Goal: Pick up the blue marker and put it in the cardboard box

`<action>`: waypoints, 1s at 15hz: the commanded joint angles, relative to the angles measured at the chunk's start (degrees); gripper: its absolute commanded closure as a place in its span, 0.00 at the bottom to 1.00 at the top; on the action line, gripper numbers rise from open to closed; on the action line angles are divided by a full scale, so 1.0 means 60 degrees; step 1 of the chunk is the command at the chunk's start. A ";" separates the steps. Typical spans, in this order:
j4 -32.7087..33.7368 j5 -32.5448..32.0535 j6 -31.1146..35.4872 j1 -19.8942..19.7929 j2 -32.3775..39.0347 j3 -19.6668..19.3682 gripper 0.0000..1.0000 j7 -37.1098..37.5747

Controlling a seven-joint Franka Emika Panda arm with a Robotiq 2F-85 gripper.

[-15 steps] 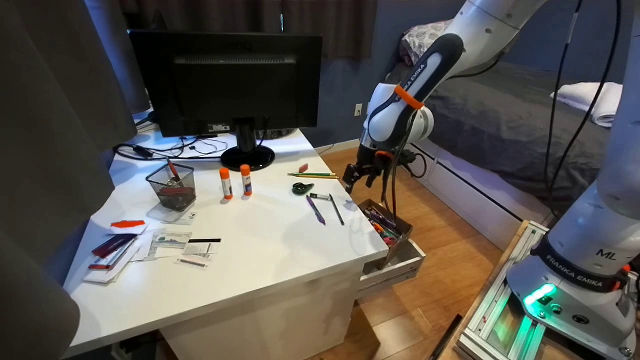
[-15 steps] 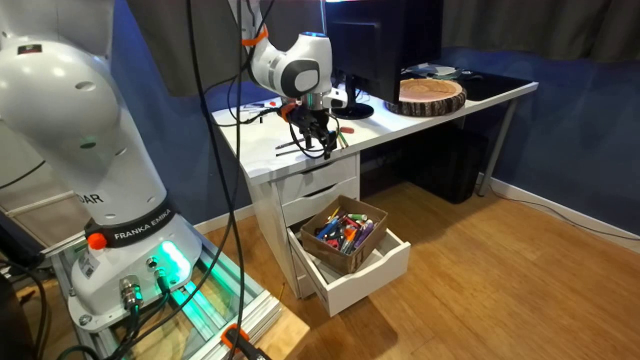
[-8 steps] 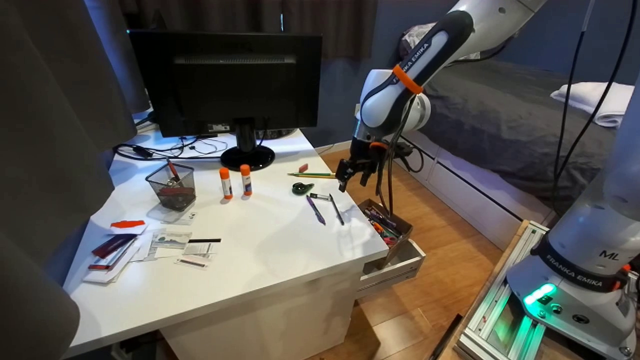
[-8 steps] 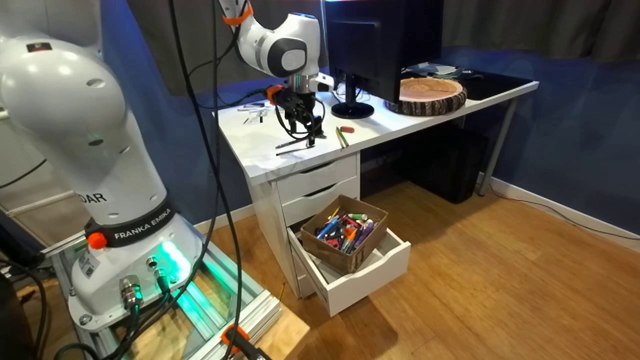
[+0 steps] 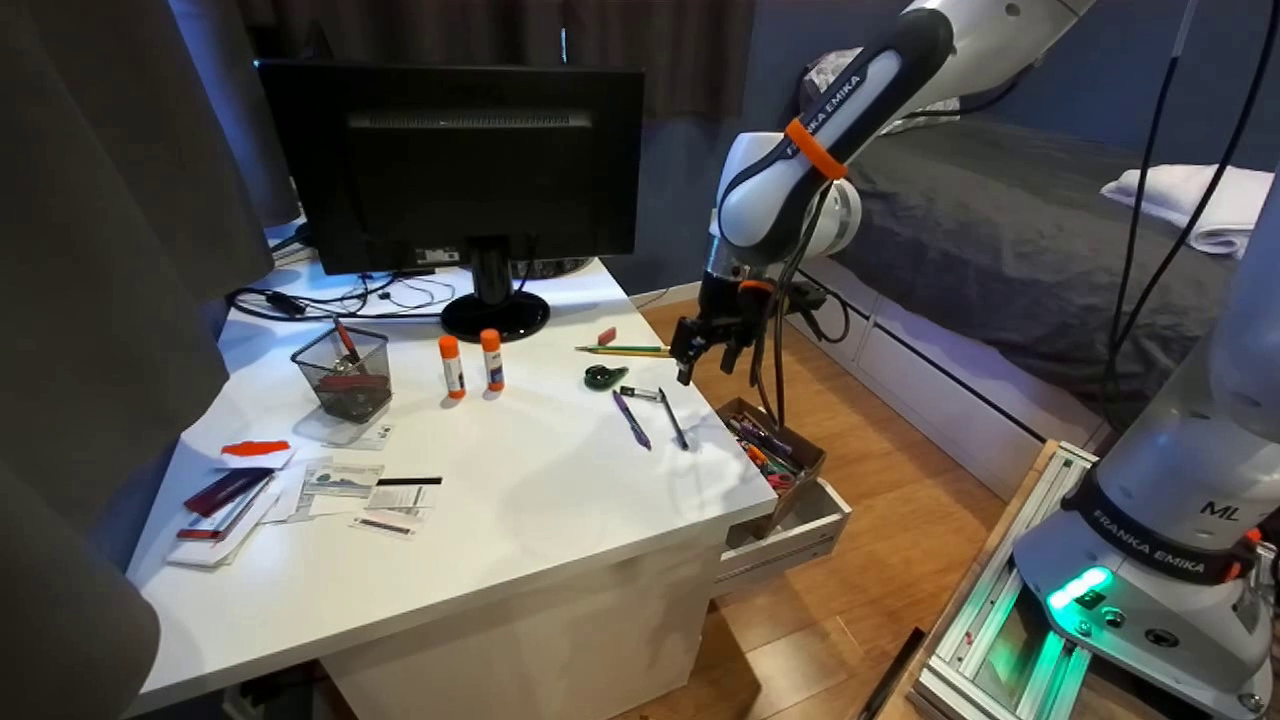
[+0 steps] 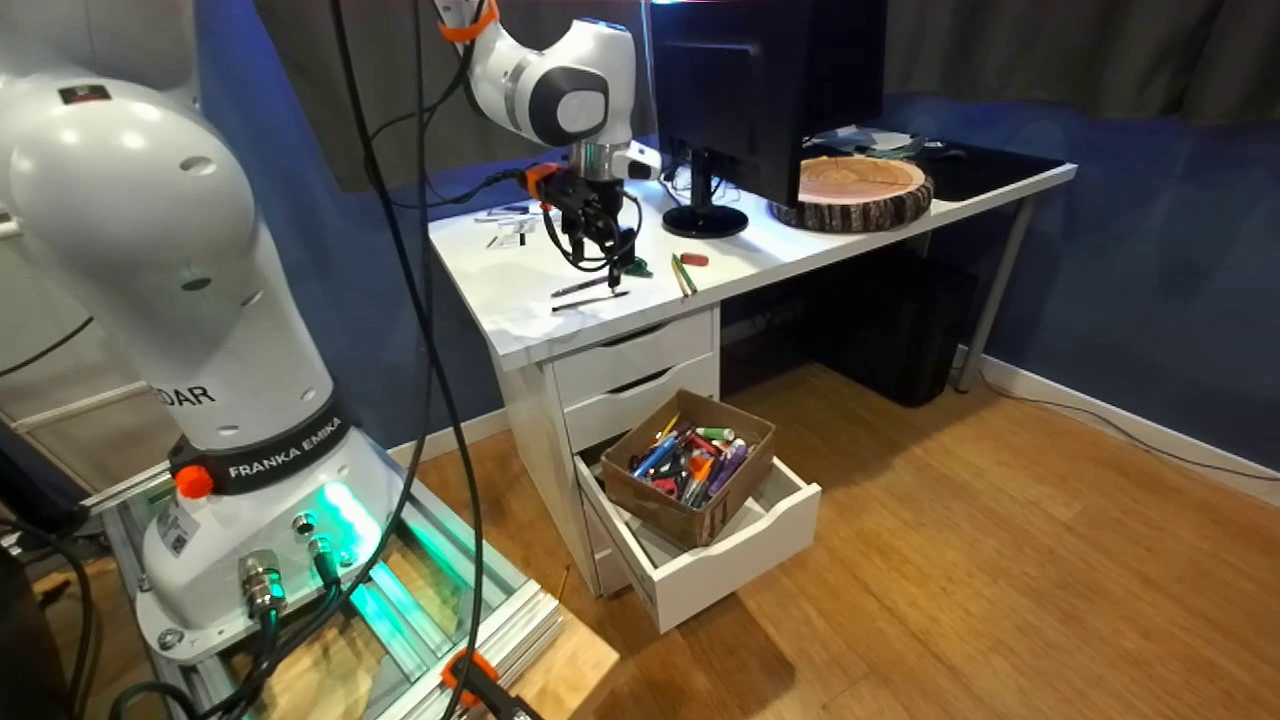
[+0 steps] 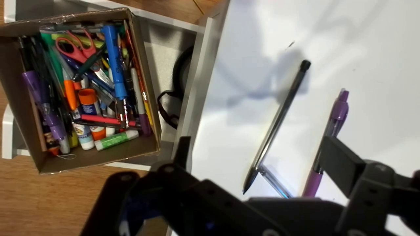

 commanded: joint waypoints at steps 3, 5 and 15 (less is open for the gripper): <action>0.0260 0.0512 0.0405 0.0686 0.0719 -0.0300 0.00 0.0541; 0.0252 0.0570 0.0797 0.0972 0.0936 -0.0310 0.00 0.1047; 0.0689 -0.0110 0.2068 0.1993 0.0757 -0.0639 0.00 0.1864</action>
